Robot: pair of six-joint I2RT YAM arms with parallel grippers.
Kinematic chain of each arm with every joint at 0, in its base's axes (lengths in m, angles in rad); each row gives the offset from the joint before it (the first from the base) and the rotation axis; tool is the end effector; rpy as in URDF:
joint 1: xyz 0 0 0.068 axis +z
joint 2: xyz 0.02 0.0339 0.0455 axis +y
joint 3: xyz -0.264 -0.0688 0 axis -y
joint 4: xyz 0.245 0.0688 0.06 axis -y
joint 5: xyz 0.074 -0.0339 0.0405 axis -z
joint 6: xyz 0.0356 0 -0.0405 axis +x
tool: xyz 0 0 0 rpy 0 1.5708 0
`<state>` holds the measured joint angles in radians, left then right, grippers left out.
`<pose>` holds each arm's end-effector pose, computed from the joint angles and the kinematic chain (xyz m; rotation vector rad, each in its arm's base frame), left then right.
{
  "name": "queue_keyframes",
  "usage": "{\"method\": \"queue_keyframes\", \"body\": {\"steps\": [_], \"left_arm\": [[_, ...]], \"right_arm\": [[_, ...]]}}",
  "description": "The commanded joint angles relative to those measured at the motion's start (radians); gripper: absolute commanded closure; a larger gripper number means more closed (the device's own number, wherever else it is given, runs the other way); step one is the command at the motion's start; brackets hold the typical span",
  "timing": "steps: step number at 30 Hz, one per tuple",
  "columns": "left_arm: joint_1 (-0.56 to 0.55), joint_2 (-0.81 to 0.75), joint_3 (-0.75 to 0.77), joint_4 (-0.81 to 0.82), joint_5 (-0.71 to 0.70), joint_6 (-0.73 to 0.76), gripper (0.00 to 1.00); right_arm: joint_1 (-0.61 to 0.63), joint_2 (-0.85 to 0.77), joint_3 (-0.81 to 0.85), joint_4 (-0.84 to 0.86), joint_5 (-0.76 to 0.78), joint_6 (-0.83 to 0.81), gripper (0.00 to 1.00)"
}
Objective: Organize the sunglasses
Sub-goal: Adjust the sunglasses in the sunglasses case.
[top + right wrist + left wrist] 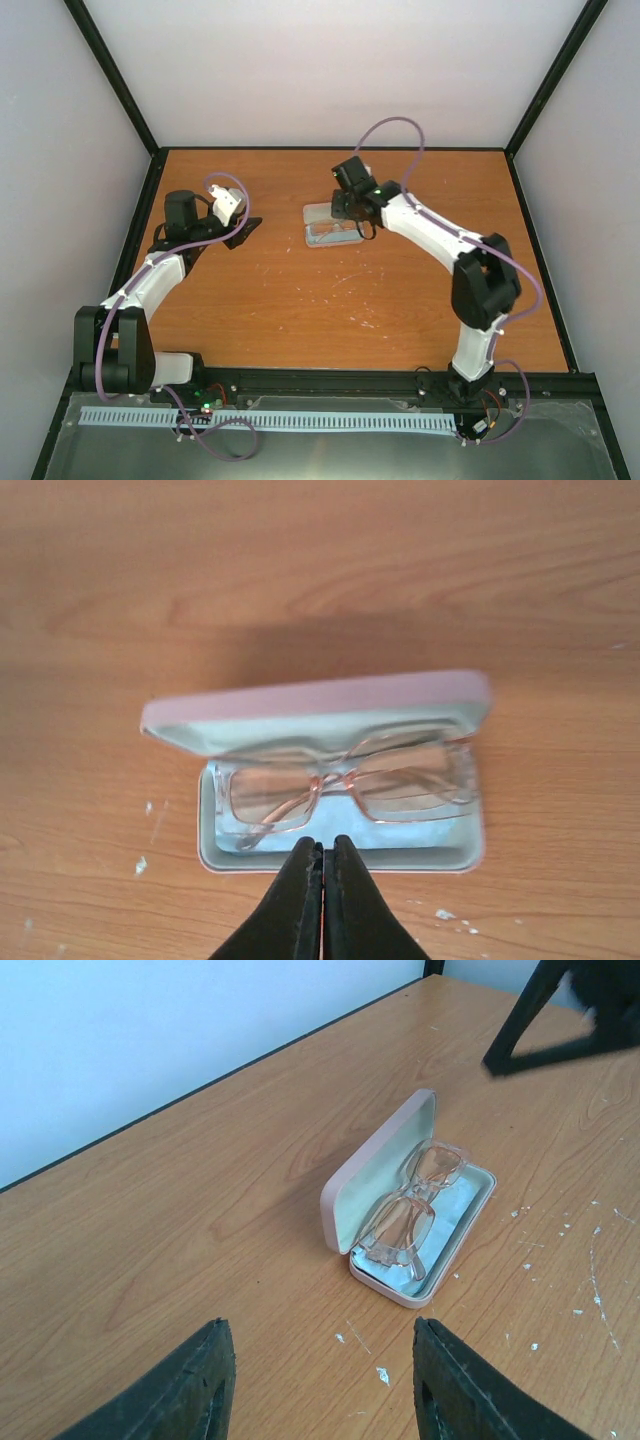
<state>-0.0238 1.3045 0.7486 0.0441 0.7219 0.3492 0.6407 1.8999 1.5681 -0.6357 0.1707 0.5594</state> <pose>0.2775 -0.0301 0.2405 0.7807 1.8264 -0.5386 0.3390 0.2452 0.2504 -0.0356 2.5384 0.2667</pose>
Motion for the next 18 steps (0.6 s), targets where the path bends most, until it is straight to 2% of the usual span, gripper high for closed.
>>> {"method": "queue_keyframes", "body": {"steps": [1, 8, 18], "left_arm": [[0.008, -0.002, 0.041, -0.002, 0.004, -0.003, 0.50], [0.008, 0.006, 0.057, -0.021, -0.010, 0.005, 0.50], [0.008, 0.039, 0.089, -0.030, -0.013, 0.014, 0.50]], "right_arm": [[-0.078, -0.099, -0.106, 0.051, 0.059, 0.106, 0.97], [-0.186, -0.076, -0.225, 0.127, -0.017, 0.145, 0.97], [-0.196, 0.038, -0.189, 0.182, -0.083, 0.125, 0.97]]}}
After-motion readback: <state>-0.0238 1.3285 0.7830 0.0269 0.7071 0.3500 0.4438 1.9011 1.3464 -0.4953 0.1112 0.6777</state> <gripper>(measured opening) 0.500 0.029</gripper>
